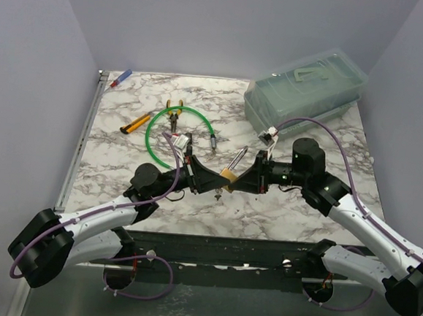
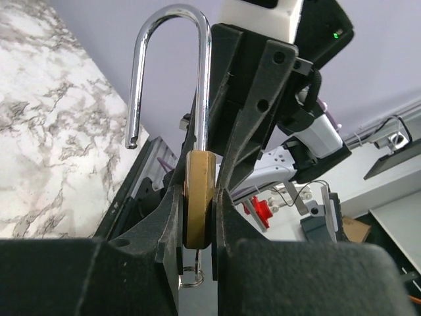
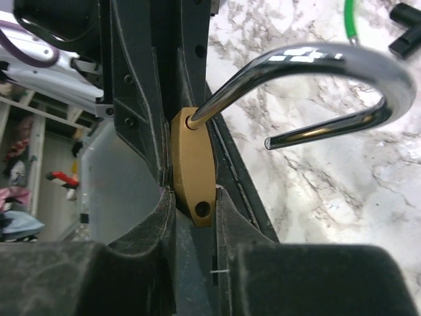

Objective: Unlock with the key

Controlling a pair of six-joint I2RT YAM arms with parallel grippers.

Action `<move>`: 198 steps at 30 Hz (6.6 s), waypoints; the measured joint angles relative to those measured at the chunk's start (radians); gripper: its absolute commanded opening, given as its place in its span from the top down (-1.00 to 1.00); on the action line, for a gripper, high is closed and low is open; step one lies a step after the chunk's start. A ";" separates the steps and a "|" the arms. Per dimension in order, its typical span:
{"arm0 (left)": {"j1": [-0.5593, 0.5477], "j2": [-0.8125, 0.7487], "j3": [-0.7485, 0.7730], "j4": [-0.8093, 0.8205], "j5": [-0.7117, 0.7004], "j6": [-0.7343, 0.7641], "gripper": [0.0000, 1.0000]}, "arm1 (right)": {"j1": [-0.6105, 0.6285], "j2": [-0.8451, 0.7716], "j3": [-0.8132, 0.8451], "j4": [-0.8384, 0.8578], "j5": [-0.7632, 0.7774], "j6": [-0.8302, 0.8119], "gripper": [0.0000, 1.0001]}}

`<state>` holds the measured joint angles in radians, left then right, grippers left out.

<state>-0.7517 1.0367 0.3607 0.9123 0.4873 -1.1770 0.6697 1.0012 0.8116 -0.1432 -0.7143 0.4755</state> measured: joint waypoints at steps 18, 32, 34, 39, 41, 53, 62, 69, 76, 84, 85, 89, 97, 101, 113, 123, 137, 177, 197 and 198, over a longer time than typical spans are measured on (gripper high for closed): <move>0.002 -0.014 -0.067 0.080 -0.046 -0.005 -0.81 | 0.014 -0.006 0.001 -0.053 -0.061 0.036 0.99; 0.030 -0.042 -0.075 0.059 -0.046 0.019 -0.68 | 0.016 -0.016 0.033 -0.112 -0.204 0.021 0.99; 0.031 -0.037 -0.060 0.059 -0.043 0.023 -0.59 | 0.016 -0.016 0.033 -0.112 -0.226 0.021 0.99; 0.036 -0.012 -0.021 0.069 -0.039 0.031 -0.32 | 0.016 -0.026 0.033 -0.110 -0.267 0.022 0.99; 0.045 0.009 -0.007 0.072 -0.039 0.033 -0.24 | 0.016 -0.036 0.033 -0.099 -0.291 0.024 0.99; 0.096 0.113 -0.008 0.174 -0.020 -0.013 -0.23 | 0.016 -0.070 0.033 -0.066 -0.347 0.029 0.99; 0.096 0.284 0.036 0.389 0.105 -0.094 -0.17 | 0.016 -0.041 0.033 -0.047 -0.349 0.029 0.99; 0.096 0.416 0.057 0.536 0.164 -0.182 -0.05 | 0.017 -0.020 0.033 -0.040 -0.349 0.029 0.99; 0.096 0.460 0.085 0.546 0.190 -0.219 -0.04 | 0.017 -0.006 0.033 -0.036 -0.349 0.029 0.99; 0.135 0.410 0.066 0.555 0.196 -0.224 -0.25 | 0.017 0.000 0.033 -0.039 -0.349 0.013 0.99; 0.144 0.389 0.054 0.557 0.194 -0.221 -0.25 | 0.017 0.000 0.033 -0.040 -0.349 0.013 0.99; 0.157 0.356 0.049 0.566 0.195 -0.221 -0.22 | 0.017 0.000 0.033 -0.042 -0.349 0.010 0.99; 0.157 0.356 0.057 0.567 0.209 -0.233 -0.08 | 0.017 0.034 0.035 -0.040 -0.350 0.009 0.99; 0.154 0.370 0.073 0.567 0.218 -0.240 0.00 | 0.019 0.058 0.037 -0.035 -0.350 0.009 0.99; 0.134 0.446 0.111 0.568 0.231 -0.260 0.44 | 0.023 0.087 0.046 -0.029 -0.349 0.003 0.99; 0.128 0.454 0.114 0.575 0.239 -0.266 0.29 | 0.024 0.104 0.046 -0.032 -0.331 -0.006 0.99; 0.122 0.438 0.097 0.575 0.282 -0.271 0.69 | 0.025 0.102 0.046 -0.031 -0.321 -0.024 0.99; 0.005 0.208 0.279 -0.974 -0.624 0.254 1.00 | 0.026 0.403 0.037 -0.120 0.116 0.124 0.99; 0.003 0.466 0.356 -1.043 -0.778 0.281 0.59 | 0.024 0.703 0.066 0.023 0.167 0.123 0.95; 0.004 0.478 0.365 -1.045 -0.786 0.286 0.46 | 0.024 0.715 0.077 0.023 0.171 0.123 0.90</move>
<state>-0.7479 1.5146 0.7261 -0.1326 -0.2985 -0.8906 0.6937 1.7164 0.8890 -0.1207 -0.5438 0.5987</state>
